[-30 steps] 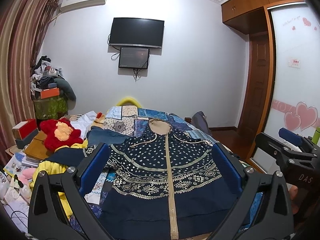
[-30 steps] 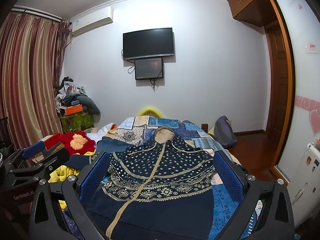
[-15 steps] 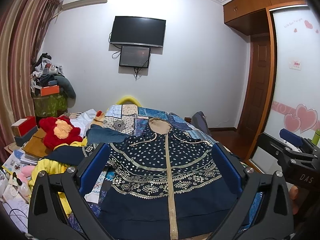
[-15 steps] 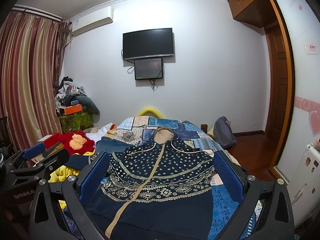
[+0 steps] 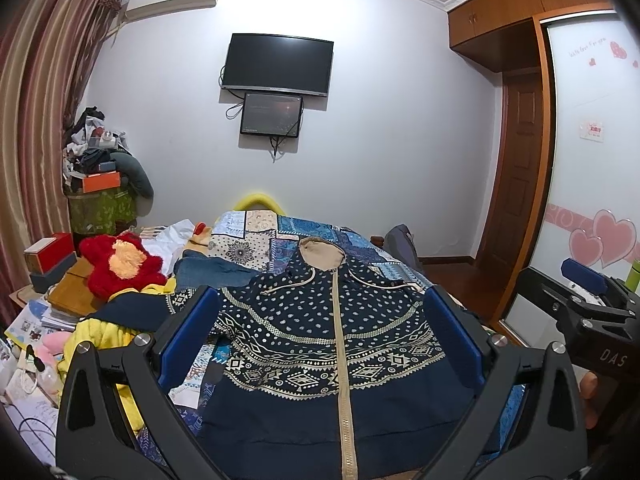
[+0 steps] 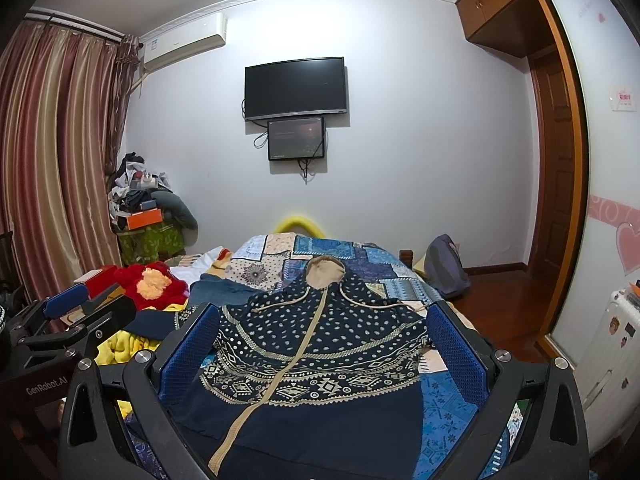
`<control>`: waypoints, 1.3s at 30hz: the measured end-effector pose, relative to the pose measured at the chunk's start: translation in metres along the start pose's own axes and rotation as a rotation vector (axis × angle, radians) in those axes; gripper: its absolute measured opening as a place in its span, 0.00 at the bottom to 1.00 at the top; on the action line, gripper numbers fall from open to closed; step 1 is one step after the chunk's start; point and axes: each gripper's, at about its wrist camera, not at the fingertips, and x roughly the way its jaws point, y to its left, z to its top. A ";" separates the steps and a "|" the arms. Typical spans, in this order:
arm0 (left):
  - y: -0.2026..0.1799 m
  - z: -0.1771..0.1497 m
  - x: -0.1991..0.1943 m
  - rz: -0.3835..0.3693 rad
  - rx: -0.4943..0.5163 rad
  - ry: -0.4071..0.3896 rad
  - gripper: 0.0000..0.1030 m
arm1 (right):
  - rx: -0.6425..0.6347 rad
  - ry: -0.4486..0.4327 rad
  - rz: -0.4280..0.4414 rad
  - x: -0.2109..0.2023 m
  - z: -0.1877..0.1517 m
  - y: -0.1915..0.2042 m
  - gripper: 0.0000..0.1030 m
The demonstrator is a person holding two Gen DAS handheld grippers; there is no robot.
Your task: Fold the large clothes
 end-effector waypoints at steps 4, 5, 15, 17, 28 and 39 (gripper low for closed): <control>0.001 0.000 0.001 0.003 -0.002 0.001 1.00 | 0.001 0.004 0.000 0.000 0.001 0.000 1.00; 0.001 0.000 0.001 0.003 -0.004 0.002 1.00 | 0.002 0.006 0.000 0.000 0.001 -0.001 1.00; 0.007 -0.003 0.006 0.010 -0.012 0.005 1.00 | -0.005 0.027 -0.003 0.007 0.003 0.002 1.00; 0.010 -0.003 0.010 0.014 -0.016 0.007 1.00 | -0.008 0.039 -0.006 0.012 0.003 0.003 1.00; 0.072 -0.003 0.065 0.223 -0.053 0.015 1.00 | -0.031 0.133 -0.014 0.066 0.001 0.009 1.00; 0.221 -0.043 0.172 0.342 -0.245 0.275 1.00 | -0.072 0.234 0.001 0.175 -0.008 0.019 1.00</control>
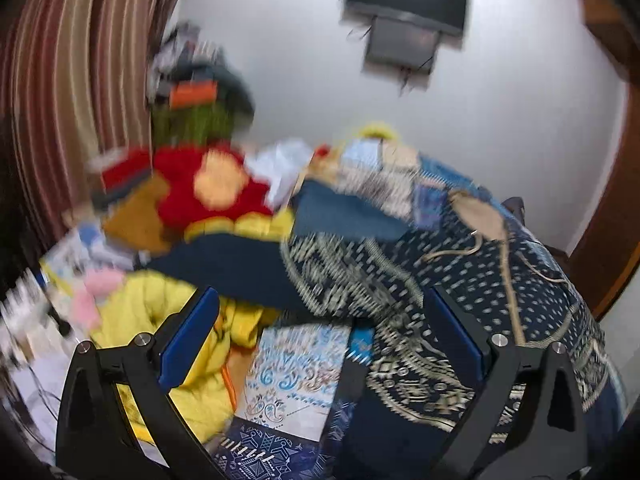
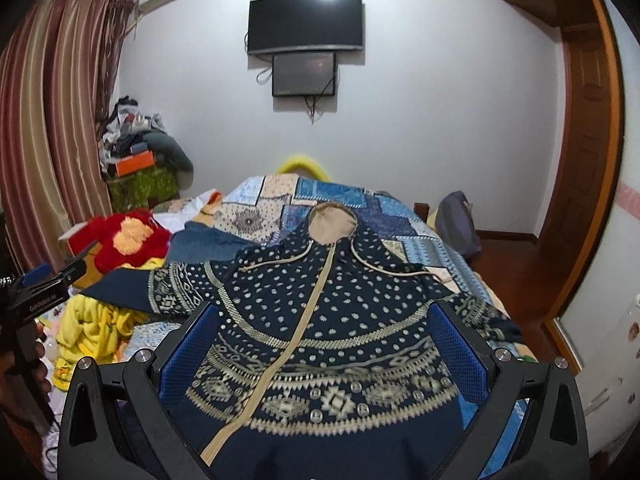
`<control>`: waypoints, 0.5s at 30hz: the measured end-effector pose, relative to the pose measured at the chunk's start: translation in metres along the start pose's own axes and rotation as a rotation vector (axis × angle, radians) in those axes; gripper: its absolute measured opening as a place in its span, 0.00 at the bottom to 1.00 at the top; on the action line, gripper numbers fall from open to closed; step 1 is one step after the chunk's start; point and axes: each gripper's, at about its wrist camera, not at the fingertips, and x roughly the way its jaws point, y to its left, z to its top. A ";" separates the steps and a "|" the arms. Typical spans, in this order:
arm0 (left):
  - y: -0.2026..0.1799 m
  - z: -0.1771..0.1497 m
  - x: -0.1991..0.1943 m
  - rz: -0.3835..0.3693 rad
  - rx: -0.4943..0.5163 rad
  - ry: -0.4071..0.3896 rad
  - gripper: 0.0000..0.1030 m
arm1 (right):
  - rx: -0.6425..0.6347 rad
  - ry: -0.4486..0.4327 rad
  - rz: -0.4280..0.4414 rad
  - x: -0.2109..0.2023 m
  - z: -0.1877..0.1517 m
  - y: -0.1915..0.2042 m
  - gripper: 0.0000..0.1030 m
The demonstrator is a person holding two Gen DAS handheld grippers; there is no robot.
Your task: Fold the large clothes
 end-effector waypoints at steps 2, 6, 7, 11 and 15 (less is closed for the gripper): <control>0.021 0.000 0.029 -0.012 -0.053 0.079 1.00 | -0.025 0.018 0.004 0.028 0.005 0.002 1.00; 0.064 -0.001 0.085 -0.020 -0.161 0.224 0.97 | -0.068 0.090 0.065 0.090 0.016 0.009 1.00; 0.071 -0.001 0.095 -0.025 -0.178 0.242 0.96 | -0.087 0.125 0.093 0.111 0.018 0.011 1.00; 0.097 0.000 0.132 -0.056 -0.245 0.309 0.83 | -0.155 0.220 0.123 0.176 0.020 0.028 1.00; 0.114 0.000 0.159 -0.079 -0.298 0.355 0.70 | -0.156 0.290 0.137 0.231 0.019 0.039 1.00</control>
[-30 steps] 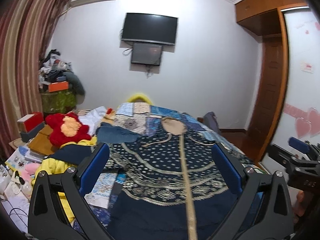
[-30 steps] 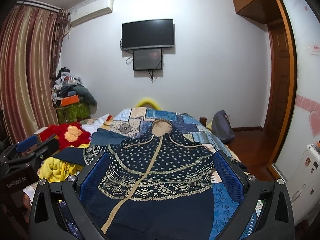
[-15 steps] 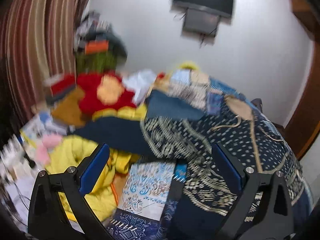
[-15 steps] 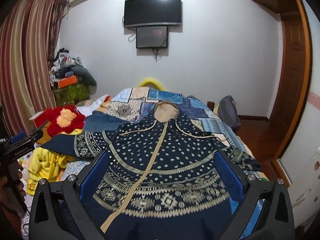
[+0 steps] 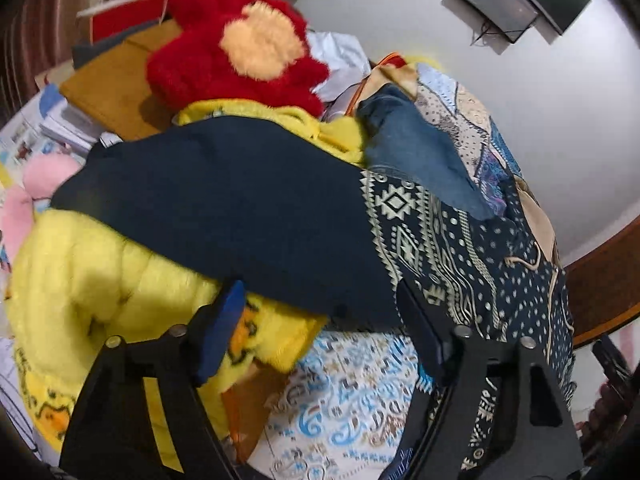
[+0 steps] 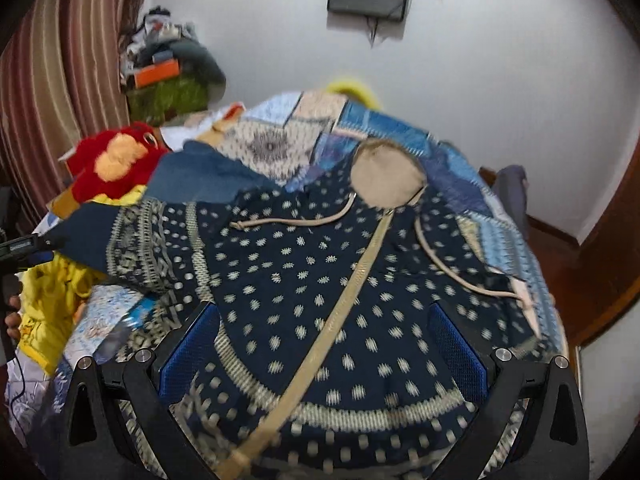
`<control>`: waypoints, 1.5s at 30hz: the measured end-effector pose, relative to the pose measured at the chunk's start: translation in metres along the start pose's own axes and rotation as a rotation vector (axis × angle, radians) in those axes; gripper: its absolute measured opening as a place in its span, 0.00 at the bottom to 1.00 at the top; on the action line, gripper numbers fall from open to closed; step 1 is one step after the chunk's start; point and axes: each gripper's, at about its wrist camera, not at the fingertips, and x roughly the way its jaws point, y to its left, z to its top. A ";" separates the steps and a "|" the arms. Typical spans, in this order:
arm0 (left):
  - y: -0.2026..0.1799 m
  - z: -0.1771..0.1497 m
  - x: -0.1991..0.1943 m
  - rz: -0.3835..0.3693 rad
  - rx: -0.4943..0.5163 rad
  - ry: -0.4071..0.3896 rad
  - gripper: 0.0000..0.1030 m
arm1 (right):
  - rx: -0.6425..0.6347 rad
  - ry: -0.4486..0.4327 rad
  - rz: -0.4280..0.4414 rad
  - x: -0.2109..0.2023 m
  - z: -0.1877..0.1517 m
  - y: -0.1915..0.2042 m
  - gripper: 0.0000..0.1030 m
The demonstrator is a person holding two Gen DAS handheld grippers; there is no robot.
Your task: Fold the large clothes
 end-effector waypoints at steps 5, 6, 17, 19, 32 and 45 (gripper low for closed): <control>0.013 0.012 0.017 0.033 -0.044 0.016 0.56 | 0.059 0.066 0.063 0.053 0.020 -0.005 1.00; 0.015 0.012 0.019 0.032 -0.060 0.019 0.56 | 0.069 0.081 0.077 0.060 0.022 -0.005 1.00; 0.036 0.005 0.013 -0.019 -0.159 0.000 0.56 | 0.046 0.240 0.104 0.132 0.020 0.007 1.00; 0.034 0.013 0.015 0.005 -0.147 -0.031 0.51 | 0.047 0.271 0.119 0.139 0.015 0.008 1.00; -0.077 0.056 -0.035 0.228 0.204 -0.288 0.03 | 0.032 0.227 0.105 0.098 0.011 -0.009 1.00; -0.329 0.030 -0.019 -0.233 0.614 -0.193 0.03 | 0.167 0.164 0.031 0.024 -0.020 -0.105 1.00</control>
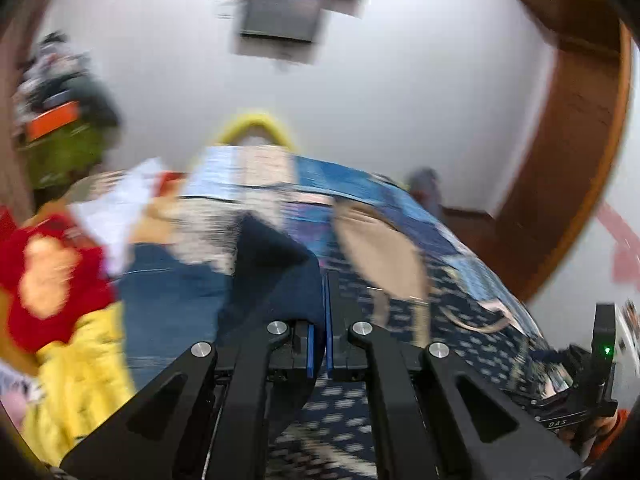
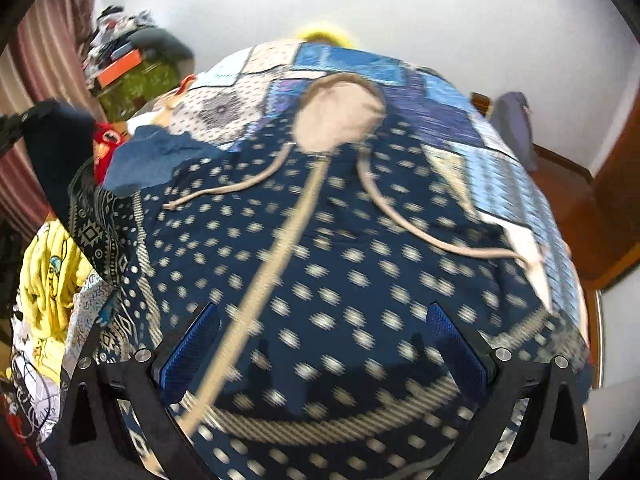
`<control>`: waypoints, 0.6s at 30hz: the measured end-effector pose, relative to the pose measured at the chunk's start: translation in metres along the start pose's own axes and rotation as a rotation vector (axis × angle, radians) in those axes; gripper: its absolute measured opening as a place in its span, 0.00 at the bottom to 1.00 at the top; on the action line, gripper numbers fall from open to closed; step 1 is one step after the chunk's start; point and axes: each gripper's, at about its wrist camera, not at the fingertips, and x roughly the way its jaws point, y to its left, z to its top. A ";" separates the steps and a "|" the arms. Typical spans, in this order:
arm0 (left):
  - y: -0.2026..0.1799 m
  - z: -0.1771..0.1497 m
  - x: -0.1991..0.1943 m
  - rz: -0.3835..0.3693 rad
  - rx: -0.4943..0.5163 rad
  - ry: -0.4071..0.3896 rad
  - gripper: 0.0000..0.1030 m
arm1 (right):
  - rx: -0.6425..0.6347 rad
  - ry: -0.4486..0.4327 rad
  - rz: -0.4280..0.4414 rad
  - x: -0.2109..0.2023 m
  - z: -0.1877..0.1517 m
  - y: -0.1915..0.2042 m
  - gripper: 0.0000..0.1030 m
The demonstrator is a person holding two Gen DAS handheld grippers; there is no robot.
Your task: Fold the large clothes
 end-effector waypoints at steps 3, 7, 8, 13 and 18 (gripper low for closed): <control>-0.055 -0.014 0.033 -0.078 0.087 0.078 0.03 | 0.007 -0.017 -0.048 -0.017 -0.013 -0.024 1.00; -0.113 -0.058 0.074 -0.157 0.186 0.222 0.03 | -0.001 -0.038 -0.109 -0.035 -0.029 -0.049 1.00; -0.126 -0.068 0.082 -0.169 0.205 0.253 0.03 | -0.002 -0.040 -0.118 -0.038 -0.033 -0.053 1.00; -0.168 -0.126 0.106 -0.200 0.293 0.392 0.03 | 0.000 -0.036 -0.150 -0.047 -0.050 -0.069 1.00; -0.173 -0.151 0.101 -0.182 0.309 0.439 0.06 | 0.000 -0.027 -0.154 -0.048 -0.061 -0.072 1.00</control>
